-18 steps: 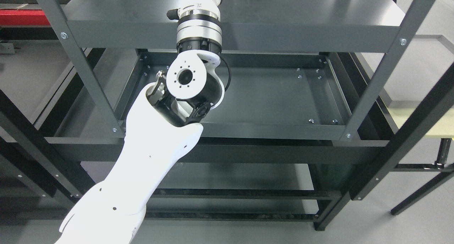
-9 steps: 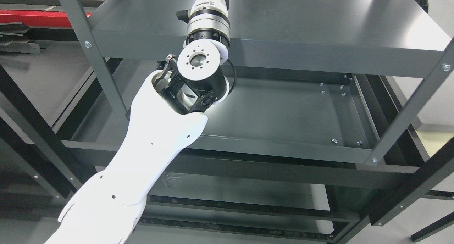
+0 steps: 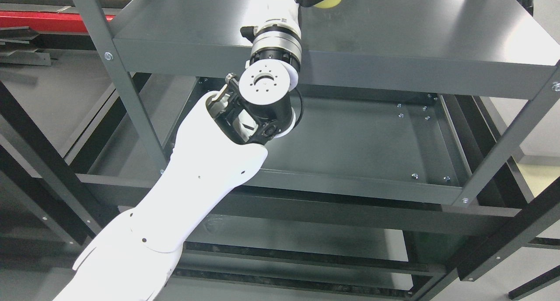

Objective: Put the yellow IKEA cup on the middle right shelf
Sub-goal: 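Extend the left arm to set the cup on the upper shelf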

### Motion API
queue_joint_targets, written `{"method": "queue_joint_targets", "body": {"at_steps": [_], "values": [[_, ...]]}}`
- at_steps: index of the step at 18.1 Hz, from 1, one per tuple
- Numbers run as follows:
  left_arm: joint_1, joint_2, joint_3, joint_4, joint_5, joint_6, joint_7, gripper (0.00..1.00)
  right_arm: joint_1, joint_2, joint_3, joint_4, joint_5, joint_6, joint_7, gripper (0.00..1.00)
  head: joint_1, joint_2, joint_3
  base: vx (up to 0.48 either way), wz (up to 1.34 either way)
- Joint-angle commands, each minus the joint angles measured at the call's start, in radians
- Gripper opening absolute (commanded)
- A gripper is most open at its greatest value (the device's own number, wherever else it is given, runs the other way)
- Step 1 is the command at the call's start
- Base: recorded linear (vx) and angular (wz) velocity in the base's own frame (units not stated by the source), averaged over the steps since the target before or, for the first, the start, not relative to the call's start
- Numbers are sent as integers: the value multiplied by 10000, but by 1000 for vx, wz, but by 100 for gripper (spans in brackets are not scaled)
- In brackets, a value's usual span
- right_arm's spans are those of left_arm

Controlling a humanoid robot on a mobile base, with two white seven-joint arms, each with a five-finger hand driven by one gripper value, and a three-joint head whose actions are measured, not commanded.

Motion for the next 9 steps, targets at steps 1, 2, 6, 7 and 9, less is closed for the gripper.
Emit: {"method": "queue_joint_targets", "body": {"at_steps": [1,2,6,7,9], "values": [[31,175,-882,427,186,49,-7,19,137,-175,169,1,-245,5,-6,99,0,0,0,0,0],[46,175,-882,443,171,95,-7,23,137,-175,169,1,-245,5,-6,99,0,0,0,0,0],[61,175,-882,627,49,110,-68,46,137,-175,169,1,-245,5,-6,99,0,0,0,0,0],[46,175,-882,627,33,111,-84,53,137,-175,169,1,-245,5,-6,99,0,0,0,0,0],[61,175,-882,612,2,110,-99,68,137,-175,169,1,-245,5,-6,99,0,0,0,0,0]]}}
